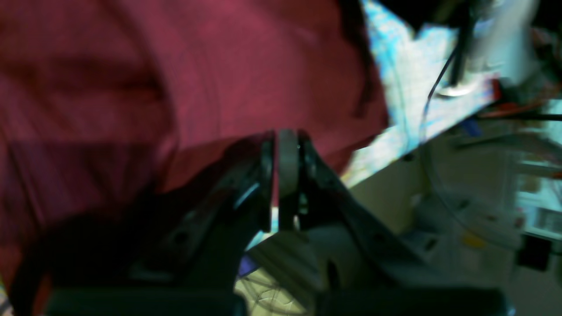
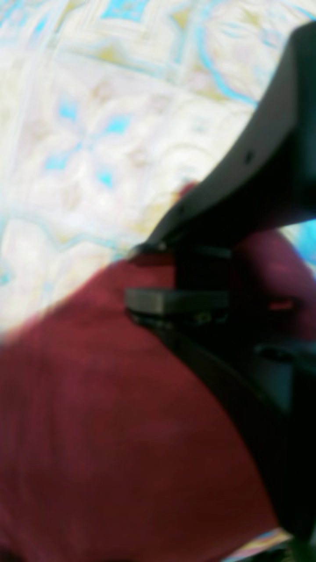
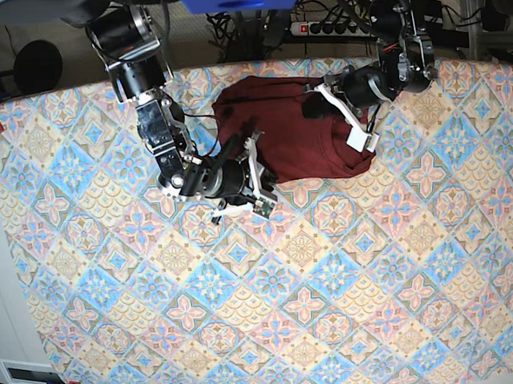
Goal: Layout the t-shirt on the table in an organized manner, then fold the t-shirt properly
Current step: 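Fold the bundle over with both grippers into a compact square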
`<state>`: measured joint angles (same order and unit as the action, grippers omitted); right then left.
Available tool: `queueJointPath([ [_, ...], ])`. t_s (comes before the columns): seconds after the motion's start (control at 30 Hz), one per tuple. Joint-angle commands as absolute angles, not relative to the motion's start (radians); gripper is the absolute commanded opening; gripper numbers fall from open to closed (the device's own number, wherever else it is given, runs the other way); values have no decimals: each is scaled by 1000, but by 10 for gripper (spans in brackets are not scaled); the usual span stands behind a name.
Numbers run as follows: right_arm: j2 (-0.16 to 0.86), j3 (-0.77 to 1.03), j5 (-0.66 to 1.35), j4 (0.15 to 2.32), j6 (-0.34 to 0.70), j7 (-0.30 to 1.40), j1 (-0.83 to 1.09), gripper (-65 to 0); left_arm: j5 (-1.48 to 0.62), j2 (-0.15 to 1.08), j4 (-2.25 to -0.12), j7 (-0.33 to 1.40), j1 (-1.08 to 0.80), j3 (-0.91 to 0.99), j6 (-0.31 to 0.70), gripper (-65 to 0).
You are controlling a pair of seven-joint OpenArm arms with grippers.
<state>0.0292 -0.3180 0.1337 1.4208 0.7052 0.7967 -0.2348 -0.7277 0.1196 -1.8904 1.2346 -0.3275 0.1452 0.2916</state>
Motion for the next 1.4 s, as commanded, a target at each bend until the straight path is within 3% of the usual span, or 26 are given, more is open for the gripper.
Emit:
queueJointPath([
  [0.0, 31, -309, 145, 1415, 698, 766, -295, -559, -727, 120, -1883, 1214, -325, 124, 295, -648],
  [0.3, 30, -311, 143, 1248, 698, 773, -334, -559, -599, 165, -1822, 1211, -372, -10, 295, -648],
  [0.77, 35, -364, 143, 1280, 698, 825, -329, -559, -631, 240, -1833, 1210, -346, -4, 294, -648],
  [0.97, 104, -499, 145, 1412, 698, 834, -254, -562, -570, 240, -1827, 1211, -305, -10, 294, -648],
  [1.2, 185, -503, 148, 1469, 698, 835, -171, -625, -509, 239, -1719, 1211, -214, -12, 294, -648],
  [1.37, 240, -503, 148, 1567, 698, 837, -111, -625, -509, 236, -1632, 1210, -91, -13, 295, -648],
])
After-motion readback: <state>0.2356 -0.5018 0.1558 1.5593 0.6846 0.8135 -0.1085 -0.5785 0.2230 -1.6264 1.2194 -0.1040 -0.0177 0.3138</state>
